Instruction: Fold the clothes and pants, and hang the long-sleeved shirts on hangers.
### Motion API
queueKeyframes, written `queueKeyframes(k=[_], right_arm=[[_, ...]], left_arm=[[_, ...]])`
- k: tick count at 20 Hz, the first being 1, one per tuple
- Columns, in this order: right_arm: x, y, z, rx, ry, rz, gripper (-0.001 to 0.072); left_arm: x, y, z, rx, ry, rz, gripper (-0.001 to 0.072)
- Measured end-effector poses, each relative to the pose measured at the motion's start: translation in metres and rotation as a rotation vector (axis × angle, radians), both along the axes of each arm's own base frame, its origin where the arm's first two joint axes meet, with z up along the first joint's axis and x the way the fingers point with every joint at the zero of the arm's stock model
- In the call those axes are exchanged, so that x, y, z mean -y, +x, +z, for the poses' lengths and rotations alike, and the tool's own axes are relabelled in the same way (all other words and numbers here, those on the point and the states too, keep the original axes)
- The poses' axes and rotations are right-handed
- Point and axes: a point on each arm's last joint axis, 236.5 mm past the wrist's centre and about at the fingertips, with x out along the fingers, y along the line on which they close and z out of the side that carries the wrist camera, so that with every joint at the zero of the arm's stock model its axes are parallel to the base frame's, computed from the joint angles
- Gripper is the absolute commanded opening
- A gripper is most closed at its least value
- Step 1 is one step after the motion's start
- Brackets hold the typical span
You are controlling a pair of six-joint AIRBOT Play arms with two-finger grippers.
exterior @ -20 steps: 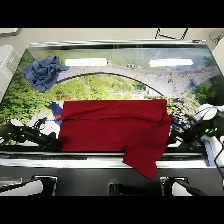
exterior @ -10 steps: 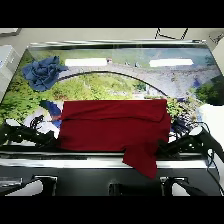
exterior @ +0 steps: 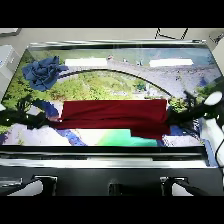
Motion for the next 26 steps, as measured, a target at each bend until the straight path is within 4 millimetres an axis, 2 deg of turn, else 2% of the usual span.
queueKeyframes(k=[3,6,8,11,12,13,14,15,16,17,18,20,22,23,26], right_arm=[[0.006,0.051,0.003,0.039,-0.018,0.001,0.0036],[0.009,0.099,-0.012,0.056,-0.010,-0.036,0.0036],[0.006,0.125,-0.023,0.072,0.021,-0.070,0.0037],[-0.005,0.153,-0.040,0.091,0.098,-0.131,0.0038],[-0.009,0.159,-0.045,0.092,0.122,-0.148,0.0040],[-0.012,0.164,-0.049,0.090,0.143,-0.162,0.0079],[-0.014,0.167,-0.052,0.089,0.162,-0.177,0.0263],[-0.014,0.171,-0.051,0.092,0.179,-0.188,0.0478],[-0.013,0.173,-0.047,0.099,0.202,-0.194,0.0583],[-0.008,0.174,-0.040,0.107,0.229,-0.188,0.0682],[0.001,0.173,-0.032,0.112,0.252,-0.180,0.0713],[0.032,0.162,-0.022,0.099,0.282,-0.189,0.0715],[0.070,0.141,-0.024,0.049,0.287,-0.226,0.0719],[0.083,0.131,-0.028,0.023,0.289,-0.242,0.0720],[0.101,0.106,-0.048,-0.037,0.293,-0.259,0.0720]], left_arm=[[0.006,0.048,-0.001,0.037,0.014,0.009,0.0019],[0.012,0.098,-0.007,0.043,-0.010,0.043,0.0019],[0.018,0.122,-0.015,0.034,-0.038,0.057,0.0019],[0.027,0.138,-0.038,-0.026,-0.071,0.067,0.0032],[0.030,0.139,-0.045,-0.045,-0.080,0.068,0.0062],[0.032,0.139,-0.052,-0.067,-0.088,0.069,0.0109],[0.032,0.139,-0.057,-0.080,-0.094,0.067,0.0357],[0.032,0.140,-0.058,-0.089,-0.100,0.070,0.0632],[0.029,0.139,-0.058,-0.098,-0.106,0.069,0.0682],[0.025,0.138,-0.055,-0.102,-0.112,0.063,0.0681],[0.020,0.138,-0.050,-0.104,-0.120,0.057,0.0681],[0.005,0.135,-0.035,-0.103,-0.133,0.051,0.0681],[-0.011,0.133,-0.013,-0.082,-0.137,0.058,0.0681],[-0.018,0.132,-0.003,-0.072,-0.134,0.068,0.0681],[-0.025,0.128,0.031,-0.021,-0.122,0.074,0.0681]])
